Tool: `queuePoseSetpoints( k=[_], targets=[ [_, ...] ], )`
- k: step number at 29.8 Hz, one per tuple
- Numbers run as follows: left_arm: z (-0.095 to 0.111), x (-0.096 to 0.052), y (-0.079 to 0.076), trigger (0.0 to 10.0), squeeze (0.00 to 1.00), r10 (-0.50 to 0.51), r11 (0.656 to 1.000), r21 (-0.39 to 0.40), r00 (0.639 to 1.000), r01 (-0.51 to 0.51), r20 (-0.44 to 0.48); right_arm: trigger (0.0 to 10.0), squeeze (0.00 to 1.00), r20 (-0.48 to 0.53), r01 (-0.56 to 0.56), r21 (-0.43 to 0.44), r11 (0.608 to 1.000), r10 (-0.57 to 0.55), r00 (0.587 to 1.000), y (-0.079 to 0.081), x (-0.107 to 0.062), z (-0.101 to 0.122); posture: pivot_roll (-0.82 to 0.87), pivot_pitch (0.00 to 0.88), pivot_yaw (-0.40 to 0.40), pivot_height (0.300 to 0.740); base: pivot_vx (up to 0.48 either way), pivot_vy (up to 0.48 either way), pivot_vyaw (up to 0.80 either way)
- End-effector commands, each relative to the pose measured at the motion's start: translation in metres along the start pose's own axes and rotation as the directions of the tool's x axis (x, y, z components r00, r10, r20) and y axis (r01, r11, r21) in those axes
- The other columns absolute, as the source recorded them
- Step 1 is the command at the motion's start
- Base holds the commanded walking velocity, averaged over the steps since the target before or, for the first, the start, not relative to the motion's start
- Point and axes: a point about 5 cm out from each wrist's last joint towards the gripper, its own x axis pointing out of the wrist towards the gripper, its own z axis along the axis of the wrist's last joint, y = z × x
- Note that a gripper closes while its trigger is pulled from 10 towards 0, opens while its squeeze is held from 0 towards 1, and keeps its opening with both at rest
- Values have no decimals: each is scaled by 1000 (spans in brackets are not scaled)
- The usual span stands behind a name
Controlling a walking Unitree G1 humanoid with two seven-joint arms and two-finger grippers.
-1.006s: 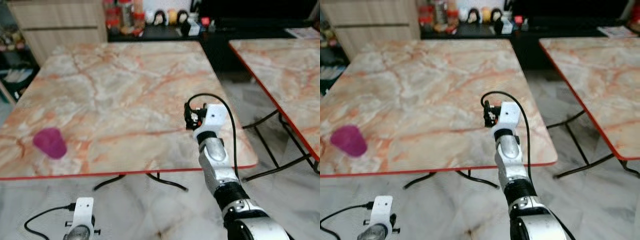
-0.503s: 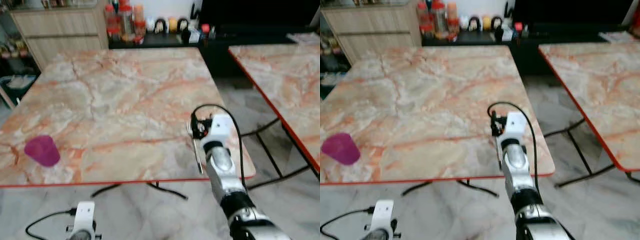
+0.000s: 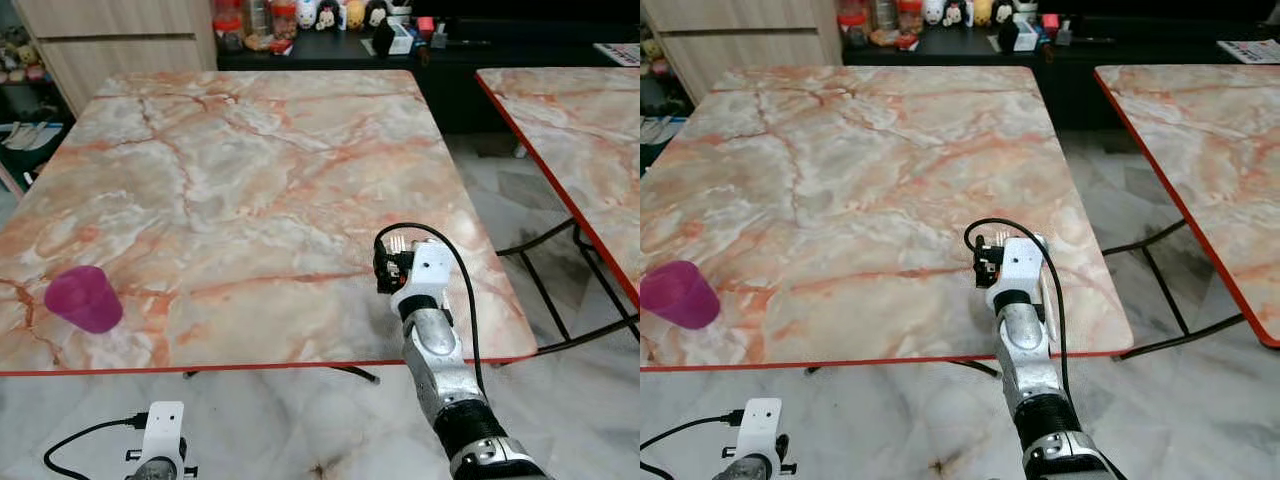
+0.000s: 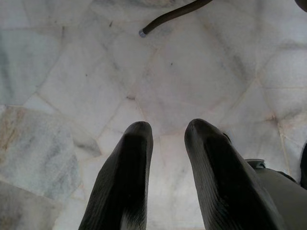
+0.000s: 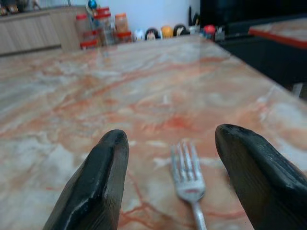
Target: Setting the table
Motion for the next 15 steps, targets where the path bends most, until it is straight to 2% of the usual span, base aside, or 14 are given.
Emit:
queuePoseSetpoints(
  k=[1,7,11,13,14,15],
  targets=[
    [-9,-2,0,10000,0,1,1000,6,1000,0,-31,10000,0,2,9,-6,1000,-9,1000,-2,0,3,22,138,-12,740,0,0,0],
    [-10,-2,-1,10000,0,-2,1000,6,999,2,-35,10000,0,-48,31,-37,999,-33,998,-6,3,2,25,137,-16,740,0,0,0],
    [-10,-2,-2,10000,0,-6,1000,0,999,6,-36,10000,0,-120,84,-48,995,-89,989,-15,9,3,26,135,-17,740,0,0,0],
    [-10,-2,-2,10000,0,-7,1000,6,999,7,-40,10000,0,-165,56,-45,997,-63,984,-13,10,0,22,135,-17,740,0,0,0],
    [-11,-2,-2,10000,0,-6,1000,12,999,6,-43,10000,0,-188,46,-17,999,-49,981,-12,11,-2,22,135,-18,740,0,0,0],
    [-11,-2,-2,10000,0,-5,1000,8,999,5,-44,10000,0,-199,38,-33,999,-44,979,-11,11,-3,23,136,-18,740,0,0,0]
  ],
)
